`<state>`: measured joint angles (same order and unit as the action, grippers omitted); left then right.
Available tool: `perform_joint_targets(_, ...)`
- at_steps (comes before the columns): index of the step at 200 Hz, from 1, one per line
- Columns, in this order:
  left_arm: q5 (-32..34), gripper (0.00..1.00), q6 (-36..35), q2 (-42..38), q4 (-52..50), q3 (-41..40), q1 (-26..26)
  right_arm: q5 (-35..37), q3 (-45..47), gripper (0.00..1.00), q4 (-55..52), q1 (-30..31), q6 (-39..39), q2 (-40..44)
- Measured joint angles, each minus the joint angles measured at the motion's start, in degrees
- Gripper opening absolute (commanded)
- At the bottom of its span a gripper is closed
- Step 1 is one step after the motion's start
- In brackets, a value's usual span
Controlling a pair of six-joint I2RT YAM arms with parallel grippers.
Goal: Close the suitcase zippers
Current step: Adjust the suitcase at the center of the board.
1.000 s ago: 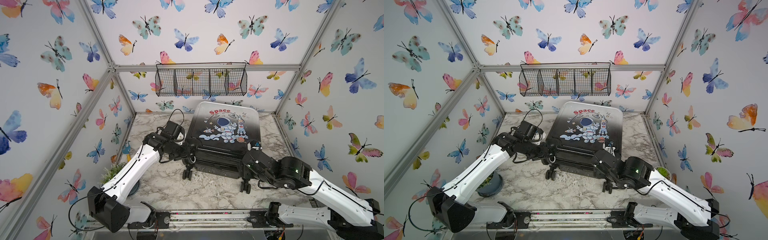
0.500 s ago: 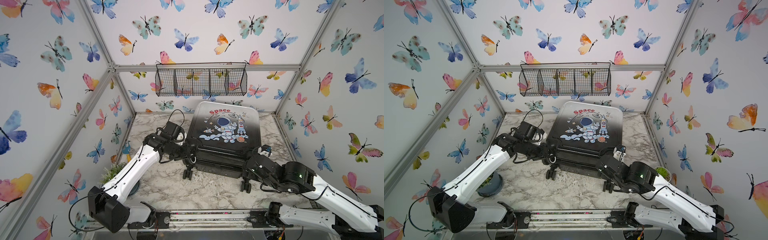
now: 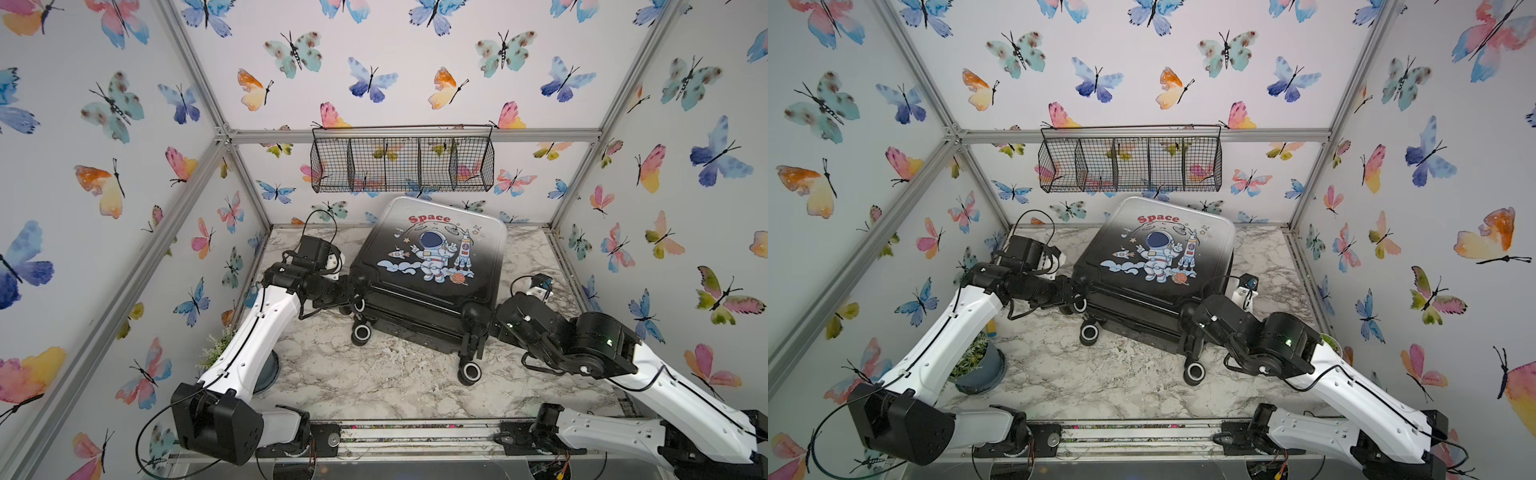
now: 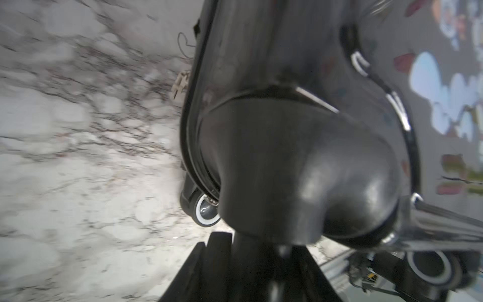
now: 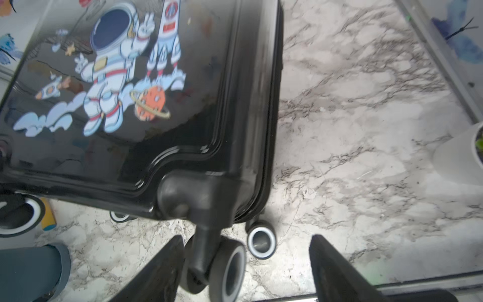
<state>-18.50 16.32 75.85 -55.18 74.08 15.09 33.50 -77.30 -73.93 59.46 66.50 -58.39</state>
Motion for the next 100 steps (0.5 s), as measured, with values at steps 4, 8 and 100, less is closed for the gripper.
perform_joint_targets(4,0.4,0.00,-0.9,0.1,-0.5,0.0,-0.5,0.2,-0.3,0.80,-0.1,0.0,-0.2,-0.2)
perform_joint_targets(8,0.4,0.00,-1.3,0.1,-1.0,0.0,-0.6,0.2,-0.5,0.80,-0.2,0.0,-0.6,-0.3)
perform_joint_targets(100,0.1,0.00,0.4,0.1,-3.1,-0.2,1.4,-12.0,6.9,0.86,9.2,-0.6,-11.2,-5.9)
